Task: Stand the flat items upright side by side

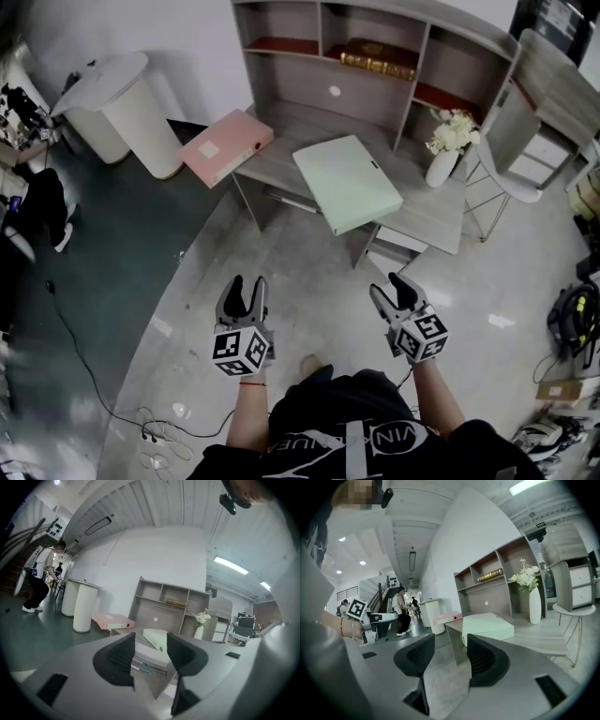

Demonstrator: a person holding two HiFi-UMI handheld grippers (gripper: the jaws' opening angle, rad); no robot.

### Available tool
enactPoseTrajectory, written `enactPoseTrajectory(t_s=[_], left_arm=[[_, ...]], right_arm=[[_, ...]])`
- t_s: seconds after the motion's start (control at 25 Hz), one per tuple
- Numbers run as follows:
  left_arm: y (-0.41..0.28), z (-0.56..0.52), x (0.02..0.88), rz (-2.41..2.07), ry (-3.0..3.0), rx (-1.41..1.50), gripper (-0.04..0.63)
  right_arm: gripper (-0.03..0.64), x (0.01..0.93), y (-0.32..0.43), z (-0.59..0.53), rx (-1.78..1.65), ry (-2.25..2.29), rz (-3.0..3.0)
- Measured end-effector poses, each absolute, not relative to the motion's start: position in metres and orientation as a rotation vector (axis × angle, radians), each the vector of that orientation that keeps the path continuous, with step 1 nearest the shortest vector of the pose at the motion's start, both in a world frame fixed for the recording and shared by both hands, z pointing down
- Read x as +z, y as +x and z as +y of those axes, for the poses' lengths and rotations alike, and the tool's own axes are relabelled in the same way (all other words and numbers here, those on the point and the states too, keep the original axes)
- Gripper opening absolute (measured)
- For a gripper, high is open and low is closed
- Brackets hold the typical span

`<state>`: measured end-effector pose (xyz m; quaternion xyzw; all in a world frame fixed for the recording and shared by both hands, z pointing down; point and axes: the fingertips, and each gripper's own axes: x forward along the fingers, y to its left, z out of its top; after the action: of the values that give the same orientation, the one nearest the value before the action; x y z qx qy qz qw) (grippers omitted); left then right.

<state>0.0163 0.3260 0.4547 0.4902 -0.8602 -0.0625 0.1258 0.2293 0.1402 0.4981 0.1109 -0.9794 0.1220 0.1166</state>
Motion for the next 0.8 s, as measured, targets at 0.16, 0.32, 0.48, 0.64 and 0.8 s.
enactPoseTrajectory(t_s=[0.16,0.32,0.48,0.64,0.8], left_arm=[[0.003,0.317,0.475,-2.450,1.415,-0.220,0.199],[-0.004,0.301,0.488,-2.404,1.436,-0.191,0.201],[-0.026,0.281,0.499,-2.379,1.441,-0.170,0.204],[-0.061,0.259,0.492,-2.384,1.434,-0.171,0.209],[-0.092,0.220,0.486,-2.377,1.453,-0.177,0.211]], right_arm=[[0.229,0.509,0.217,0.142,0.377,0.327,-2.840],[0.236,0.518,0.209,0.126,0.402,0.359,-2.809],[0.241,0.531,0.179,0.103,0.432,0.369,-2.811],[0.253,0.539,0.145,0.086,0.428,0.331,-2.795],[0.262,0.531,0.107,0.060,0.413,0.295,-2.805]])
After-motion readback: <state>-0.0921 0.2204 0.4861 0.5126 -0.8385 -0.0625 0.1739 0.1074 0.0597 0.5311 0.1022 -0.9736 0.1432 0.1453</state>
